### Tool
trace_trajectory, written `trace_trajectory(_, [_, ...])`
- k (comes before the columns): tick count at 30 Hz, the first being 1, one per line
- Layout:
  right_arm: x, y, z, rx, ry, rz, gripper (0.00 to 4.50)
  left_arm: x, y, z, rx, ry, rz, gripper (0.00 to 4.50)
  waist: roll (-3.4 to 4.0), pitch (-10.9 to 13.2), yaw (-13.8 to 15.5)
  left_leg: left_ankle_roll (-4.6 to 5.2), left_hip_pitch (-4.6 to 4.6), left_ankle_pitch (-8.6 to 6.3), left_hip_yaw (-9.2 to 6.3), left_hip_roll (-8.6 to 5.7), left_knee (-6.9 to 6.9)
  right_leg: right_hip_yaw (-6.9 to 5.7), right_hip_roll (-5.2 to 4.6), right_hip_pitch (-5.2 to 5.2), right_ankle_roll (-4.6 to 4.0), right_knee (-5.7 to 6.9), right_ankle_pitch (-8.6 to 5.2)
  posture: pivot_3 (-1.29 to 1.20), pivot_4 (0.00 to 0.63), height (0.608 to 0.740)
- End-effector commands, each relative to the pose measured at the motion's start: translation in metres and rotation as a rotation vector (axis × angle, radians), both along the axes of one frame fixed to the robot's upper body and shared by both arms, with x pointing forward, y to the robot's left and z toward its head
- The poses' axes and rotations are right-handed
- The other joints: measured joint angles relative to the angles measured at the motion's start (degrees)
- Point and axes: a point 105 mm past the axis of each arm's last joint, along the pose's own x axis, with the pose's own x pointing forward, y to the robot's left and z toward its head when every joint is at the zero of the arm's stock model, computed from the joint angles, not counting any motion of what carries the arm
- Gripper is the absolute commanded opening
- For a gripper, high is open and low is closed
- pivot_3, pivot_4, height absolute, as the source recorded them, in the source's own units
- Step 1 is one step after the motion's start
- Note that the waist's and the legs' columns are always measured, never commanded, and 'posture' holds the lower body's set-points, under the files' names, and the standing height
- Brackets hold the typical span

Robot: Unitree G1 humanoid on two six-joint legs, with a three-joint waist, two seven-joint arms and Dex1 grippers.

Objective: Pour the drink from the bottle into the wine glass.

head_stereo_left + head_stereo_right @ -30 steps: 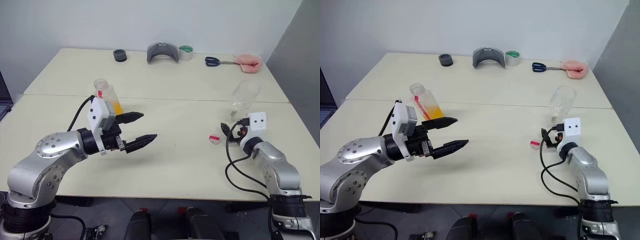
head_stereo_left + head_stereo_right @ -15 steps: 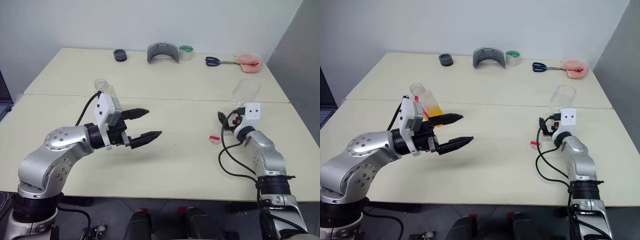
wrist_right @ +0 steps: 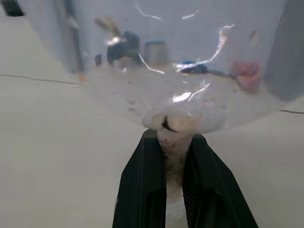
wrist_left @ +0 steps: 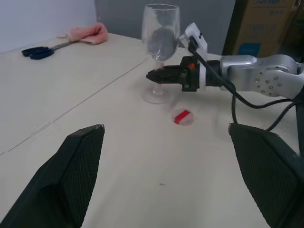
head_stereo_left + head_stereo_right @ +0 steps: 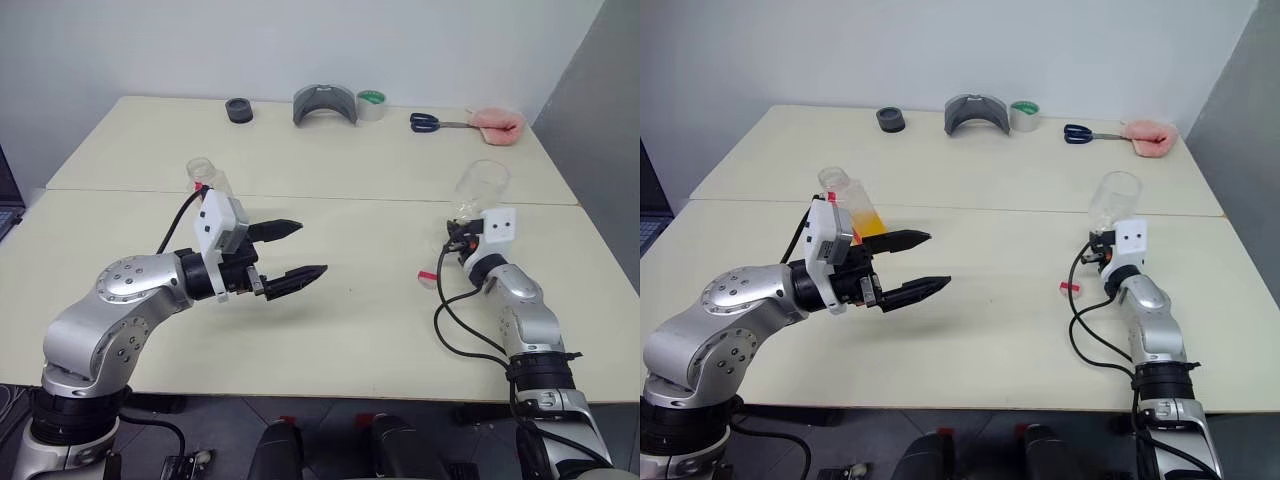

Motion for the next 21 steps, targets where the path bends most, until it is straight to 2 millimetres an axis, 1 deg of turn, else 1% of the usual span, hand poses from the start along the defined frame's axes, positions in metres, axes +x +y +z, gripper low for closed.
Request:
trace_trajectory(1, [0.003,0.043,0.048,-0.007,-0.158,0.153,0.15,-0.003,0.016,0.018,-0.026,-0.064,0.094,4.50,0.02,0.0,-0.4,0.00,0.00,0.00,-0.01,0.01,0.00,0.00,0.01,-0.01,0.00,0.03,0.00,0.00,0.150,0.740])
trace_trajectory(3, [0.005,0.072,0.057,0.002,-0.177,0.242,0.15,-0.007,0.028,0.017,-0.024,-0.057,0.161,4.50,0.04,0.0,-0.7,0.00,0.00,0.00,-0.06,0.02,0.00,-0.04,0.02,-0.01,0.00,0.05,0.00,0.00,0.150,0.740])
trace_trajectory(5, [0.007,0.097,0.063,0.020,-0.174,0.318,0.15,-0.013,0.041,0.013,-0.016,-0.044,0.227,4.50,0.06,0.0,-1.1,0.00,0.01,0.00,-0.03,0.04,-0.01,-0.01,0.02,-0.01,-0.01,0.06,0.00,0.00,0.150,0.740])
trace_trajectory(8, [0.011,0.126,0.062,0.008,-0.160,0.391,0.15,-0.021,0.054,0.007,-0.036,-0.019,0.322,4.50,0.05,0.0,-1.0,-0.01,0.00,0.00,-0.08,0.02,-0.02,-0.08,-0.04,-0.01,-0.01,0.05,0.00,0.00,0.150,0.740])
trace_trajectory(10, [0.014,0.138,0.058,-0.006,-0.143,0.422,0.15,-0.026,0.058,0.003,-0.058,-0.003,0.367,4.50,0.02,0.0,-0.8,-0.01,0.00,0.00,-0.08,-0.01,-0.02,-0.10,-0.08,0.01,-0.01,0.03,0.00,0.00,0.150,0.740])
trace_trajectory(12, [0.016,0.148,0.049,-0.031,-0.124,0.457,0.15,-0.032,0.063,-0.004,-0.066,0.017,0.411,4.50,0.01,0.0,-0.5,0.00,-0.02,0.00,-0.09,-0.07,0.00,-0.14,-0.18,0.03,-0.01,0.01,0.00,0.00,0.150,0.740])
trace_trajectory(13, [0.018,0.154,0.042,-0.062,-0.108,0.469,0.15,-0.037,0.065,-0.009,-0.078,0.034,0.436,4.50,0.01,0.0,-0.3,0.00,-0.01,0.00,-0.06,-0.08,0.00,-0.11,-0.19,0.03,-0.01,-0.01,0.00,0.00,0.150,0.740])
trace_trajectory(16, [0.025,0.159,0.028,-0.080,-0.086,0.471,0.15,-0.047,0.066,-0.020,-0.087,0.067,0.474,4.50,0.01,0.0,-0.4,0.00,-0.01,0.00,-0.01,-0.08,0.01,-0.09,-0.22,0.03,-0.01,-0.03,0.00,0.00,0.150,0.740])
trace_trajectory(18, [0.030,0.161,0.026,-0.080,-0.092,0.457,0.15,-0.051,0.065,-0.023,-0.089,0.075,0.483,4.50,0.03,0.0,-0.5,0.00,-0.01,0.00,-0.06,-0.06,0.00,-0.13,-0.21,0.03,-0.02,-0.02,0.00,0.00,0.150,0.740])
trace_trajectory(21, [0.036,0.162,0.029,-0.040,-0.098,0.437,0.15,-0.049,0.065,-0.024,-0.095,0.071,0.496,4.50,0.02,0.0,-0.7,-0.01,0.01,0.00,-0.10,-0.03,0.01,-0.15,-0.15,0.02,-0.02,0.05,0.01,0.00,0.150,0.740])
